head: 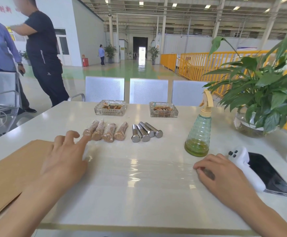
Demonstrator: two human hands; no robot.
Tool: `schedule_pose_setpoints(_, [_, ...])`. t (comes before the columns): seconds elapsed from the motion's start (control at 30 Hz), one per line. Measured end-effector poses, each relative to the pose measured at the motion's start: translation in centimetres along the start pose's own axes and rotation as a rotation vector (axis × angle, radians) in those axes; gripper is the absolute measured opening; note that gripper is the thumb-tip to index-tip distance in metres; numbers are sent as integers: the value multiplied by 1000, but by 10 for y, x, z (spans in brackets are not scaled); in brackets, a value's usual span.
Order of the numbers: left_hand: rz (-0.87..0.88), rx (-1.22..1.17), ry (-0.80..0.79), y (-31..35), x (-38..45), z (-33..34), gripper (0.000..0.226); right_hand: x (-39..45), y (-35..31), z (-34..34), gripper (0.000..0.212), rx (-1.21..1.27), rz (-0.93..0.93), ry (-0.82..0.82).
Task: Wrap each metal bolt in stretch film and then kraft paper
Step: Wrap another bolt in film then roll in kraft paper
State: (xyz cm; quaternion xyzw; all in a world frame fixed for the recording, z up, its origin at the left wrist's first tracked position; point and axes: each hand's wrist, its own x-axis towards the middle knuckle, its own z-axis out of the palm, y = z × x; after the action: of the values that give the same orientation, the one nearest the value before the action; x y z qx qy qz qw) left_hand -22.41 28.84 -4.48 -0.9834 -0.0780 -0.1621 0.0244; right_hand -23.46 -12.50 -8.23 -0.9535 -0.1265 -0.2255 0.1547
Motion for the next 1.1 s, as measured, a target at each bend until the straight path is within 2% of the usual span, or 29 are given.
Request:
schedule_pose_setpoints(0.1, [105,145,30,4,-3,-2,46,0,-2,-1,14,6,16,-11])
schedule_pose_setpoints(0.27, [273,344,26,7,-6,-7,37,0,-7,-2,19,-52,43,-18])
schedule_pose_setpoints(0.43, [451,380,13,9,-4,-11,29,10,-22,-3,27,-203,132,-52])
schedule_pose_setpoints(0.5, [508,208,28,15,-3,-13,27,20,-43,-3,29,-15,195,17])
schedule_pose_setpoints(0.57, [509,-129,4,32,-4,-15,22,36,-69,-1,28,478,342,-6])
schedule_pose_setpoints(0.63, [426,-493,-94,56,-4,-16,20,51,-101,1,24,1080,560,-266])
schedule_pose_setpoints(0.67, [348,-649,-184,66,-3,-16,21,57,-113,4,20,1259,639,-408])
schedule_pose_setpoints(0.73, [220,-819,-325,81,-1,-13,24,65,-127,13,21,1373,738,-584])
schedule_pose_setpoints(0.83, [261,-594,-300,84,-1,-3,19,68,-129,24,29,1467,861,-627])
schedule_pose_setpoints(0.93, [297,-512,-230,82,-7,2,15,69,-115,23,31,1614,897,-647])
schedule_pose_setpoints(1.0, [281,-442,-197,79,-9,1,15,69,-103,18,31,1679,897,-622])
schedule_pose_setpoints(1.1, [241,-372,-187,75,-9,1,16,66,-90,15,34,1638,937,-559])
